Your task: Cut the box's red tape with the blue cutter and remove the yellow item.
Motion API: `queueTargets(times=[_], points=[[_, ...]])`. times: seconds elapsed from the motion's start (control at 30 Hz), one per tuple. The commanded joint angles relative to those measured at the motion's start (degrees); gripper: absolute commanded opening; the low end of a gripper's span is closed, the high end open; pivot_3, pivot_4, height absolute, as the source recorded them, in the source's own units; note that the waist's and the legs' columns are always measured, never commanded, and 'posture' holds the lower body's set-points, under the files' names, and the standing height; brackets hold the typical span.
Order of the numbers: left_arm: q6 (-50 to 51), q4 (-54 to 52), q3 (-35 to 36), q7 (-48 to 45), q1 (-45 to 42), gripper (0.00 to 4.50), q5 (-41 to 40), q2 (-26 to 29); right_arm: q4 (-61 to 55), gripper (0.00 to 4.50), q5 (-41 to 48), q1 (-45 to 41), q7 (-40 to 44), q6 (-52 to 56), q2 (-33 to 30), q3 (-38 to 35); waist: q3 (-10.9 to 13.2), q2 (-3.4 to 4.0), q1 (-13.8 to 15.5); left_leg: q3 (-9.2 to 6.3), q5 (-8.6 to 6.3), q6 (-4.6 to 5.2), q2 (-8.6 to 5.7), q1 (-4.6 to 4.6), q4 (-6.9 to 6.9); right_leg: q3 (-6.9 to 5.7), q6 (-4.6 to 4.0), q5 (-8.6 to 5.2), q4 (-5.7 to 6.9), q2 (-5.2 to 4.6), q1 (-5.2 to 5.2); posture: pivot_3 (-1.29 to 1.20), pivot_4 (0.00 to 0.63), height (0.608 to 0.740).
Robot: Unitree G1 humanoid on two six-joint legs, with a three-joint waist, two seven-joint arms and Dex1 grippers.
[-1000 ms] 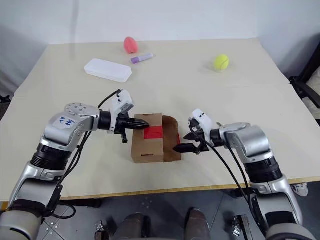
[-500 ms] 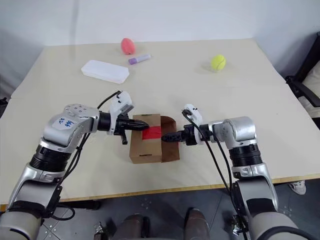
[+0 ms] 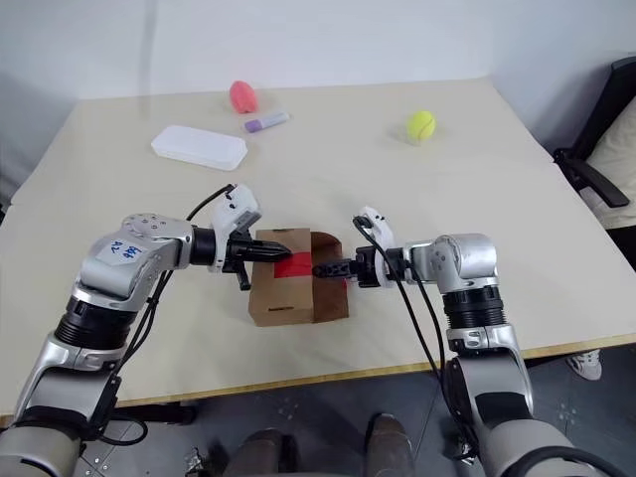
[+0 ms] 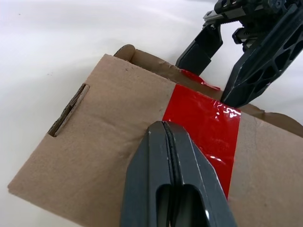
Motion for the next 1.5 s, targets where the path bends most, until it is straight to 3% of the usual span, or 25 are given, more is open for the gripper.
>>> queueTargets(times=[0.03, 0.33, 0.37, 0.6, 0.67, 0.83, 1.2, 1.37, 1.5], points=[[0.3, -0.4, -2.1, -0.2, 0.8, 0.0, -0.2, -0.7, 1.6, 3.25, 0.7, 1.3, -1.4, 2.0, 2.9, 2.8, 0.0, 0.01, 0.1, 0.0, -0.01, -0.01, 0.0, 0.04, -0.02, 0.0, 0.0, 0.0, 0.0, 0.0, 0.02, 0.0, 0.15, 0.74], [-0.7, 1.1, -2.0, -0.1, 0.4, 0.0, 0.2, -1.2, 1.4, 0.17, 0.6, 0.1, -4.8, 3.6, 3.0, 1.2, 0.0, -0.01, 0.3, 0.0, -0.04, -0.03, 0.0, 0.0, -0.06, -0.01, 0.0, 0.0, -0.08, 0.0, 0.02, 0.0, 0.15, 0.74], [-0.8, 1.1, -1.9, -0.1, 0.4, 0.0, 0.2, -1.1, 0.9, 0.02, 0.7, -0.2, -5.5, 4.2, 2.9, 0.8, 0.0, -0.01, 0.3, -0.01, -0.04, -0.03, 0.0, 0.01, -0.05, -0.01, 0.0, 0.0, -0.07, 0.0, 0.04, 0.0, 0.15, 0.74], [-1.5, 1.1, -1.8, -1.6, 0.9, 0.0, -0.3, 0.1, -10.8, 0.02, 5.7, -6.2, -14.8, 14.3, 0.3, -4.1, 0.1, 0.15, 0.5, -0.03, -0.05, -0.01, 0.0, -0.17, -0.06, -0.04, 0.0, 0.0, -0.14, 0.0, -0.09, 0.0, 0.15, 0.74], [-1.8, 1.2, -1.9, -1.8, 0.9, 0.0, -0.5, 0.2, -13.5, 0.02, 9.4, -6.5, -18.6, 14.5, -0.8, -3.9, 0.1, 0.15, 0.5, -0.03, -0.04, -0.02, -0.01, -0.77, 0.07, -0.04, 0.02, 0.02, -0.05, -0.01, -0.69, 0.0, 0.15, 0.74], [-2.2, 1.1, -2.3, -2.9, 0.5, 0.0, -0.7, 0.1, -18.6, 0.02, 21.8, -8.1, -31.0, 14.5, -3.4, -4.5, 0.1, 0.15, 0.5, -0.01, -0.04, -0.02, -0.01, -0.75, -0.02, -0.07, 0.03, 0.02, -0.08, -0.01, -0.7, 0.0, 0.15, 0.74], [-4.0, 2.8, -1.6, -2.8, -0.6, 0.0, 0.0, 0.3, -17.5, 0.02, 59.1, -13.8, -65.3, 13.4, -6.6, -7.9, 0.1, 0.16, 0.7, 0.01, -0.04, -0.01, 0.0, -0.77, -0.02, -0.06, 0.03, 0.02, -0.16, -0.01, -0.69, 0.0, 0.15, 0.74], [-4.4, 2.9, -1.4, -2.7, -0.7, 0.0, 0.1, 0.6, -19.5, 0.02, 81.2, -12.1, -81.8, 2.3, -15.6, 1.2, 0.1, 0.15, 1.0, 0.02, -0.05, 0.0, 0.0, -0.78, 0.01, -0.06, 0.03, 0.02, -0.2, -0.02, -0.68, 0.0, 0.15, 0.74], [-5.1, 3.7, -1.1, -2.5, -1.3, 0.0, 0.4, 0.8, -23.4, 0.02, 85.5, -12.8, -84.1, -3.3, -20.4, 5.6, 0.4, -0.18, 0.6, 0.03, -0.06, 0.01, 0.02, -0.87, -0.01, -0.07, 0.03, 0.02, -0.21, 0.0, -0.79, 0.0, 0.15, 0.74]])
